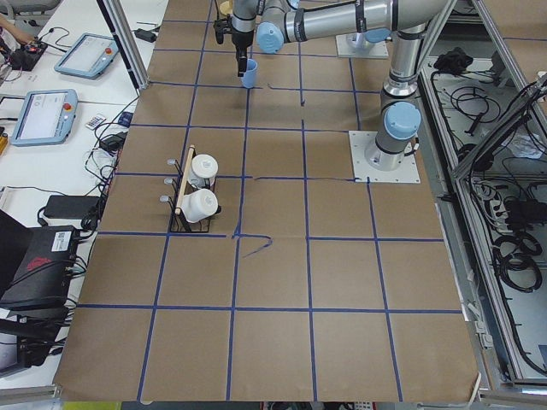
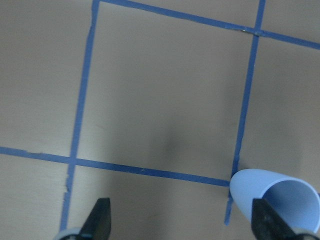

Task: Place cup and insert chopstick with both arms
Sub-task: 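Release the blue cup with left while right carries chopstick toward it, then lower the pink chopstick into the blue cup with the right gripper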

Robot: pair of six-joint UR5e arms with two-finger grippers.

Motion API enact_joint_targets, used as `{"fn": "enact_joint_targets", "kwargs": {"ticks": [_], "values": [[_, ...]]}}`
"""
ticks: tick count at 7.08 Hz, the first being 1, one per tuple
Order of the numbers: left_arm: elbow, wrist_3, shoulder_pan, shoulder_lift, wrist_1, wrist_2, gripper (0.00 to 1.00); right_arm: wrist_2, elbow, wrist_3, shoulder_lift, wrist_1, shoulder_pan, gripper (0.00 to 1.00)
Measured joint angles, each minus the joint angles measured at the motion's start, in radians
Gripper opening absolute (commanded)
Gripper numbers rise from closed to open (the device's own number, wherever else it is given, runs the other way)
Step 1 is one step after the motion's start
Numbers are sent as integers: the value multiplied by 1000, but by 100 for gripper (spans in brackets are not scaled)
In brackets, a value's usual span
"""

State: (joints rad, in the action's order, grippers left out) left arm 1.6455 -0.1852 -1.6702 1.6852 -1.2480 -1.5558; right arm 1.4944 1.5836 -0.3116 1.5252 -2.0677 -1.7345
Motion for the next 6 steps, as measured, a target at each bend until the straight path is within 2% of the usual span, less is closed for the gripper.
{"fn": "enact_joint_targets", "kwargs": {"ticks": [3,6], "values": [[-13,60,46,-88,-66,-15,100,118,8,-122,-97,-146,-158,0],[-15,64,55,-116,-79,-8,100,175,9,-154,-134,-159,-199,0]]}}
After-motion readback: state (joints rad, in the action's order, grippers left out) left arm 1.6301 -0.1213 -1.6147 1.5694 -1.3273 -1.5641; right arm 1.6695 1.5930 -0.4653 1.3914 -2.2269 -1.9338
